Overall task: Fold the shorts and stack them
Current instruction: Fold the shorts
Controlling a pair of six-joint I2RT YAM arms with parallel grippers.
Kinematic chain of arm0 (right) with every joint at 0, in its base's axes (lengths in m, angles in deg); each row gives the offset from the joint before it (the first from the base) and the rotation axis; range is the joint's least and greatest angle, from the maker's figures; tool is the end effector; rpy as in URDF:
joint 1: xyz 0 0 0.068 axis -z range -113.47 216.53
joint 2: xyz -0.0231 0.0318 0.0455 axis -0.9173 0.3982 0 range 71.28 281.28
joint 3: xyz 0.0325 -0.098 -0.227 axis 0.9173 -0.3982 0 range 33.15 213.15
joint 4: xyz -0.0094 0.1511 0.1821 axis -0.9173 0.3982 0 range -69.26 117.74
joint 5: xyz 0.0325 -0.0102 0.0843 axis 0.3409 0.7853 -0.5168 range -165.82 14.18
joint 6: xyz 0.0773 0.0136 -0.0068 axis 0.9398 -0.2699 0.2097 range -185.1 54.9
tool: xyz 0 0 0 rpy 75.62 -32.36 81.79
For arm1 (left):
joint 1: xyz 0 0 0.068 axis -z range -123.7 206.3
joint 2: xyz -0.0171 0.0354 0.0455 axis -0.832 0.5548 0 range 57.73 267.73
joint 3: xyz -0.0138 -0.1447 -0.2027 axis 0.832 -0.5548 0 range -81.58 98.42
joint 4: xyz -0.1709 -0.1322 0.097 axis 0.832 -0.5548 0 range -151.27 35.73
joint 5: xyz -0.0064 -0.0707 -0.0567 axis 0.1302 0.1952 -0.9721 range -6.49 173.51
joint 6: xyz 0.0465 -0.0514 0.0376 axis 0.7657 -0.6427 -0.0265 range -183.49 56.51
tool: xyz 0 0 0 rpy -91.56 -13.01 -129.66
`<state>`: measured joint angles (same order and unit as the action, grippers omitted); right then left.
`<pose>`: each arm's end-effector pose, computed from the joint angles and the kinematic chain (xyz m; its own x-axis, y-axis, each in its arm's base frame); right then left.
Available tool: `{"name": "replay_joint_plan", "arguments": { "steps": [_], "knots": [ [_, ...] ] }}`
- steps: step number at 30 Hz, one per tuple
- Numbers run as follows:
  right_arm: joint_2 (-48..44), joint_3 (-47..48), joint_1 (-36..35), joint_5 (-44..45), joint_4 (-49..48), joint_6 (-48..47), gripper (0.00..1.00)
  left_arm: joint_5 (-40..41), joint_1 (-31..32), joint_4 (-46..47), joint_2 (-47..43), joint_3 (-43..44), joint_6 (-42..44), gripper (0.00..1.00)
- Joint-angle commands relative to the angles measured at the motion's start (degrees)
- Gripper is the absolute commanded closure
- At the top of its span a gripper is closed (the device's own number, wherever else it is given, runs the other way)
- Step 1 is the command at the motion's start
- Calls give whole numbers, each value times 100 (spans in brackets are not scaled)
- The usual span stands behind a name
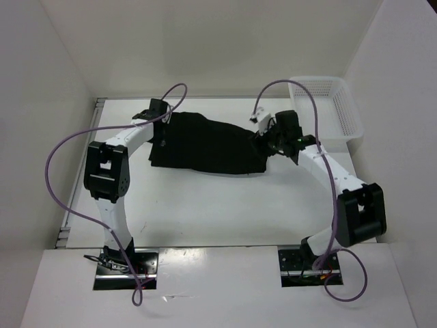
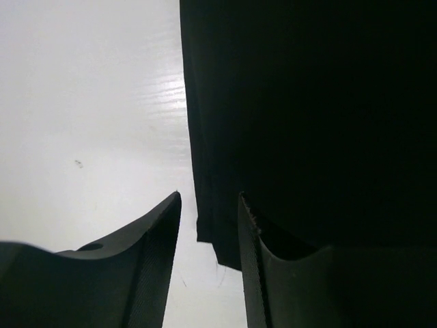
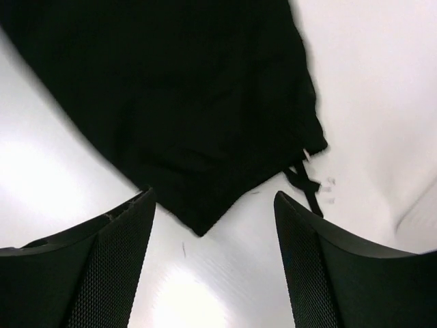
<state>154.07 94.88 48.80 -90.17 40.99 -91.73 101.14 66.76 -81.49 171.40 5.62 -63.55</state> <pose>0.2999 0.1134 0.2367 -0.3502 -0.5679 -0.7448 -0.7042 0.6840 -0.1905 0.4172 -0.0561 0.1778 -0.7926 0.1454 -0.5922 -0.0041 0.9699 0.2436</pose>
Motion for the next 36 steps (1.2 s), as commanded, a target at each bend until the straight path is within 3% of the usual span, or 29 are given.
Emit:
{"name": "replay_joint_plan", "arguments": {
  "steps": [1, 8, 12, 16, 24, 26, 27, 28, 30, 31, 32, 33, 34, 36],
  "knots": [
    [771, 496, 717, 90, -295, 2612, 25, -636, -474, -458, 531, 637, 5, 53],
    [1643, 735, 983, 196, -232, 3918, 21, -1595, -738, -889, 973, 1027, 5, 44],
    [2039, 735, 983, -94, -285, 4166, 21, -1833, -791, -1206, 1385, 1159, 5, 43],
    [2216, 507, 983, -165, -285, 4333, 31, -2157, -791, -1268, 1386, 1019, 5, 43],
    [2383, 111, 869, -314, -390, 4412, 36, -2413, -844, -1382, 1439, 1018, 5, 41],
    [2436, 111, 808, -314, -390, 4412, 44, -2465, -844, -1453, 1492, 1018, 5, 42],
    [2436, 111, 807, -314, -390, 4412, 47, -2466, -844, -1505, 1553, 1018, 5, 44],
    [2436, 58, 746, -262, -442, 4464, 58, -2553, -844, -1505, 1553, 958, 5, 47],
    [2436, -3, 693, -261, -495, 4526, 69, -2642, -844, -1558, 1553, 887, 5, 63],
    [2436, -4, 693, -261, -496, 4527, 82, -2694, -844, -1558, 1501, 800, 5, 71],
    [2436, -4, 693, -261, -496, 4527, 88, -2694, -844, -1558, 1500, 738, 5, 79],
    [2436, -4, 693, -261, -496, 4326, 94, -2642, -844, -1558, 1448, 737, 5, 92],
    [2436, 57, 693, -261, -496, 4211, 100, -2563, -844, -1558, 1369, 676, 5, 97],
    [2304, 110, 693, -78, -496, 4071, 100, -2213, -844, -1558, 1194, 519, 5, 100]
  ]
}}
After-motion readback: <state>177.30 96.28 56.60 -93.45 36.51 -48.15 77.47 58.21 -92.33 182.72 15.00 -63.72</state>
